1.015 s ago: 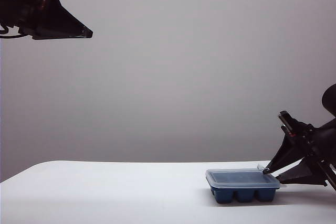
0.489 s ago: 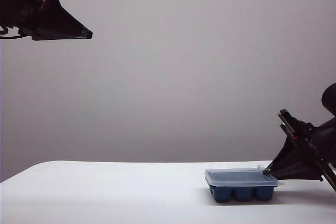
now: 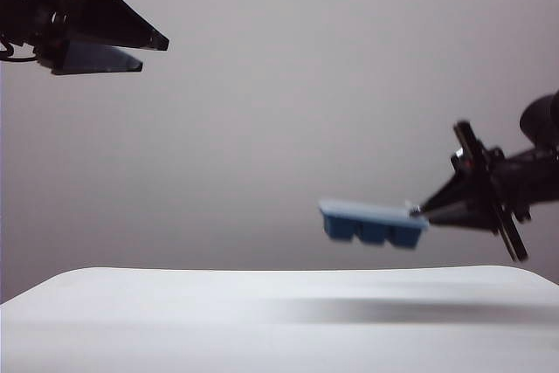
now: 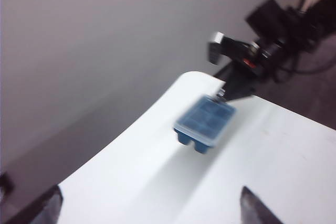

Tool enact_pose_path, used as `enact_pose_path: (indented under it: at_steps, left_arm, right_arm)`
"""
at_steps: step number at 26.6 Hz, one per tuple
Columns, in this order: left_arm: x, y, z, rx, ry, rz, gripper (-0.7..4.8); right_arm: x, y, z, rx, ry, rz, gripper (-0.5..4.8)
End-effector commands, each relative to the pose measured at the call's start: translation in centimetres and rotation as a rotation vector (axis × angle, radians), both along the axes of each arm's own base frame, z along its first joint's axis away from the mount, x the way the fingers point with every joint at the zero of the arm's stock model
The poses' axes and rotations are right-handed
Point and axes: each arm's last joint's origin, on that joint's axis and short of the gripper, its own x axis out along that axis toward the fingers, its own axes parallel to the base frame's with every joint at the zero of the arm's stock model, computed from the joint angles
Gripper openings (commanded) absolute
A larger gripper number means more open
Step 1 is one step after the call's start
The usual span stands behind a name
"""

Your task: Pick up the ice cube tray, remove its lid, and then place both the tray and the lid back on the table.

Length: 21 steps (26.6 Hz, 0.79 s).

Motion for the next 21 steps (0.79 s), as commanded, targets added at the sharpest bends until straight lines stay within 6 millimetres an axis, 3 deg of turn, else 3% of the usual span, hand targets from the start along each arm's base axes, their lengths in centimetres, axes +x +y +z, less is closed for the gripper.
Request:
enact_pose_path:
  at_steps: [1, 7, 12, 16, 21]
  left_arm:
    - [-0.3, -0.2, 0.4, 0.029, -0.134, -0.162, 4.79]
    - [-0.8, -1.3, 0.0, 0.109, -0.253, -0.269, 4.79]
    - [-1.0, -2.9, -0.3, 0.189, -0.267, -0.214, 4.79]
    - [-1.1, -3.3, -0.1, 0.188, -0.285, -0.219, 4.79]
    - [-1.0, -3.5, 0.1, 0.174, -0.296, -0.211, 4.79]
  right_arm:
    - [0.1, 1.4, 2.7, 0.111, -0.015, 0.089, -0.09]
    - [-0.6, 4.6, 7.6, 0.19, -0.081, 0.229, -0.09]
    - [-1.7, 8.3, 12.0, 0.209, -0.169, 0.34, -0.08]
    - [-2.0, 10.5, 13.2, 0.225, -0.178, 0.402, -0.09]
    - [-2.6, 12.3, 13.2, 0.222, -0.171, 0.441, -0.09]
